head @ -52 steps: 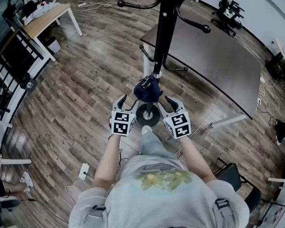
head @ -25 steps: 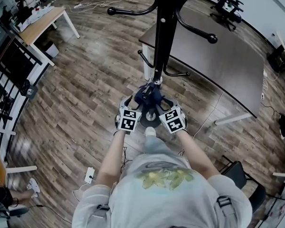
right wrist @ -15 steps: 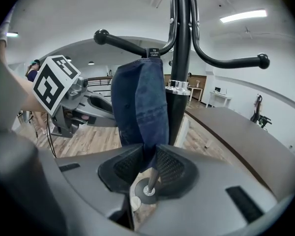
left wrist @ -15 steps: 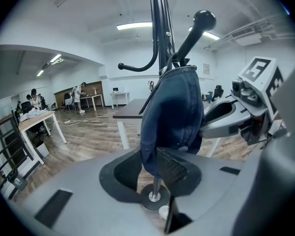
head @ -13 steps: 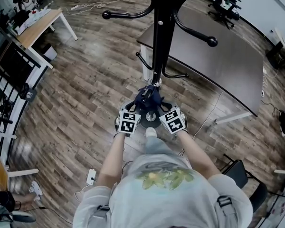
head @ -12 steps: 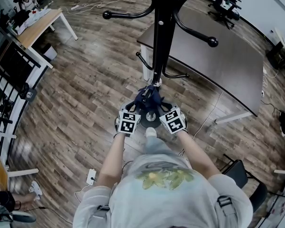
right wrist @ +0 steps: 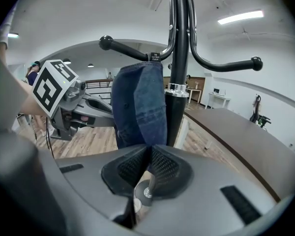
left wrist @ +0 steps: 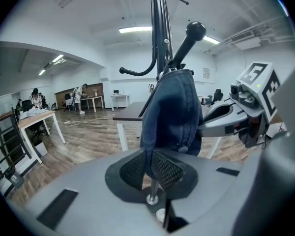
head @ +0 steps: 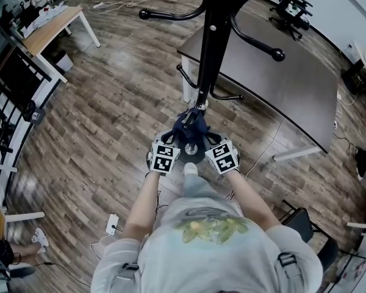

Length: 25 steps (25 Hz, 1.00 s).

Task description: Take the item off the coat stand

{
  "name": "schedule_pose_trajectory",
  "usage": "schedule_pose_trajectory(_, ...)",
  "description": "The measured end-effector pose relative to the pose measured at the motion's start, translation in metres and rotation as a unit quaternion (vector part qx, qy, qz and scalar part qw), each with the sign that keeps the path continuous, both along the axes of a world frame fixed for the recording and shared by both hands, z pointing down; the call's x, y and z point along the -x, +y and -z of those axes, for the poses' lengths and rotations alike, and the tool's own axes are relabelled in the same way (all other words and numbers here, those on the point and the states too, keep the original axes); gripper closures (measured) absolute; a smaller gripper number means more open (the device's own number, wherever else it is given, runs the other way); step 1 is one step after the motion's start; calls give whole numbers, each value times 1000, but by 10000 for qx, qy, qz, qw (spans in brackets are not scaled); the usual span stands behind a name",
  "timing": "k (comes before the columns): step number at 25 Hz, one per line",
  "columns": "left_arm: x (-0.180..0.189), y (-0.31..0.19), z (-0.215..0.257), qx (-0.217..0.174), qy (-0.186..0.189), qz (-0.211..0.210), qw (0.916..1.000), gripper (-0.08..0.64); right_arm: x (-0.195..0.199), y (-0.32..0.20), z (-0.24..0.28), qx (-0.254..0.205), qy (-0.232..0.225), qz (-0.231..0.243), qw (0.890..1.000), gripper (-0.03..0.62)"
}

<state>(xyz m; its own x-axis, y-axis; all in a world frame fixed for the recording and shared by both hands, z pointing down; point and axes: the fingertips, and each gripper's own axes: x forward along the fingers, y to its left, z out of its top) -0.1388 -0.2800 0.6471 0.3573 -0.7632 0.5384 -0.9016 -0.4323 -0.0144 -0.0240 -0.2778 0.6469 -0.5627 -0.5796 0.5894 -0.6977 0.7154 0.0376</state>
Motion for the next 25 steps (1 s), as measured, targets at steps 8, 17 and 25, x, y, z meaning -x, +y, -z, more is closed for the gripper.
schedule_pose_trajectory(8,0,10,8,-35,54,133,9999,528,-1,7,6,-133,-31,30,9999,574)
schedule_pose_trajectory(17,-1,19,23,-213,76,203,9995,528,1,15,24,-273,-158,30,9995,574)
schedule_pose_trajectory(25,2,31,26,-285,47,237,9993,528,1,23,25,-386,-191,38,9991,574)
